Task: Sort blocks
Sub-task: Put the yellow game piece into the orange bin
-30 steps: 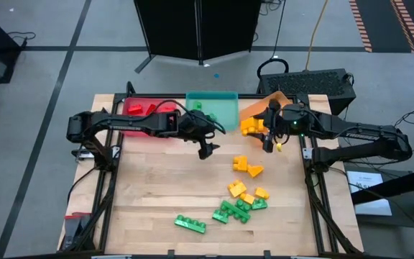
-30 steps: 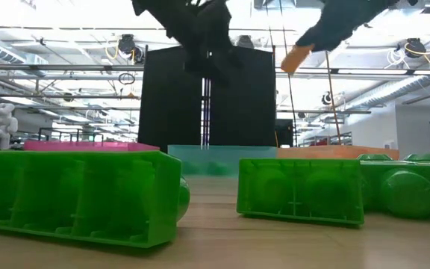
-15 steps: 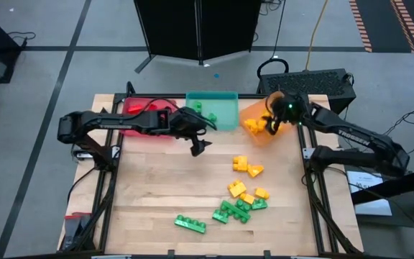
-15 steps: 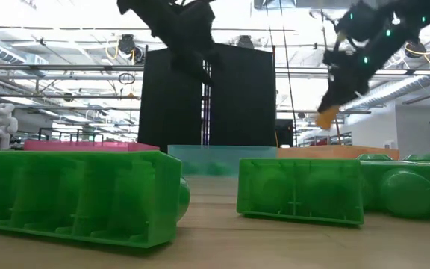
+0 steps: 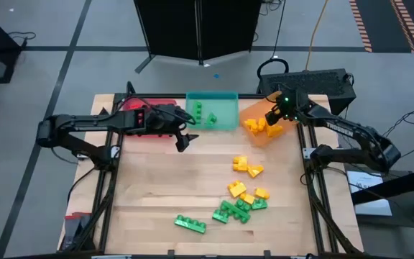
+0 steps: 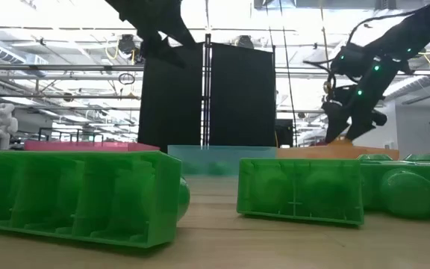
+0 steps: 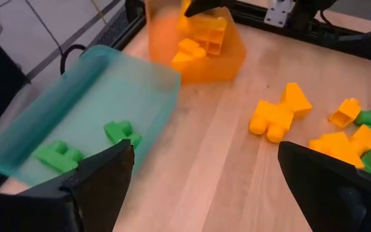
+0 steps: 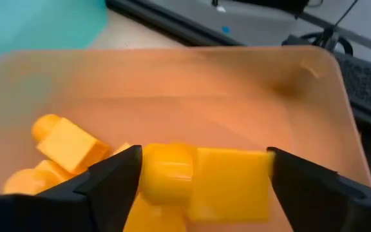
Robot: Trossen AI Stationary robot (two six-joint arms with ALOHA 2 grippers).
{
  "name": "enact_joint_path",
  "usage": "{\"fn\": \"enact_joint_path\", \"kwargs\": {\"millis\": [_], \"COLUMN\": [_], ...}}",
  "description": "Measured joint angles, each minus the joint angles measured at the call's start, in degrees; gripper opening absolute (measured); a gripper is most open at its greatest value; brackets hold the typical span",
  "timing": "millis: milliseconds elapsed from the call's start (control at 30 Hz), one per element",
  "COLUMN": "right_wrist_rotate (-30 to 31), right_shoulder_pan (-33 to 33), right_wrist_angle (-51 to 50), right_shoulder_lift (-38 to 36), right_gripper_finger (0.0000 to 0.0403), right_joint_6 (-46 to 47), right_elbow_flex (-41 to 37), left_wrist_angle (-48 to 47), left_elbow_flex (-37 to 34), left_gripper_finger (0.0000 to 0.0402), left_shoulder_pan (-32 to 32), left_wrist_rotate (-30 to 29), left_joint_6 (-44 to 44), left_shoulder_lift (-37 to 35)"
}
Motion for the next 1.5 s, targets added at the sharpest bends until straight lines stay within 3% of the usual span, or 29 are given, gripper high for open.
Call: {"fn": "enact_joint_path", "kwargs": {"millis": [233, 300, 433, 533, 633, 833, 1100, 1333, 1500], "right_wrist_rotate": [-1.9, -7.86, -26.45, -31.58, -29.67, -19.43, -18.24, -18.43, -19.52], "right_shoulder_pan": [0.0, 0.08, 3.62, 10.06, 17.6, 29.45, 35.68, 36.54, 36.54], "right_wrist_angle": [-0.88, -3.36, -4.65, -4.59, -6.19, -10.44, -8.41, -13.81, -19.65], "right_shoulder_lift": [0.99, -0.59, -4.84, -6.56, -5.83, 1.0, 8.35, 3.14, -5.87], "right_gripper_finger": [0.0353, 0.0354, 0.0355, 0.0356, 0.0356, 0.0356, 0.0357, 0.0357, 0.0357], "right_joint_6": [0.02, -0.84, -2.86, -4.43, -7.17, -10.91, -9.41, -6.91, -1.65], "right_elbow_flex": [4.38, 7.46, 13.17, 15.09, 15.13, 14.95, 15.04, 15.04, 15.02], "left_wrist_angle": [-0.45, -1.08, -1.62, -1.98, -2.15, -2.33, -0.29, 22.58, 42.12], "left_elbow_flex": [-4.0, -4.47, -4.46, -4.46, -4.44, -4.42, -4.81, -6.03, -4.75], "left_gripper_finger": [0.0384, 0.0384, 0.0384, 0.0384, 0.0384, 0.0384, 0.0384, 0.0384, 0.0384], "left_shoulder_pan": [-0.01, -0.27, -1.43, -2.06, -2.11, -2.09, -2.09, -2.46, -2.19], "left_wrist_rotate": [-0.15, 1.14, 1.1, 0.16, -0.45, -1.46, -0.96, 7.78, 13.15], "left_joint_6": [-3.14, -4.1, -4.46, -3.39, -2.97, -3.02, -4.79, -2.67, -2.75], "left_shoulder_lift": [-2.96, -2.88, -2.96, -2.9, -2.92, -2.92, -0.73, 10.94, 23.58]}}
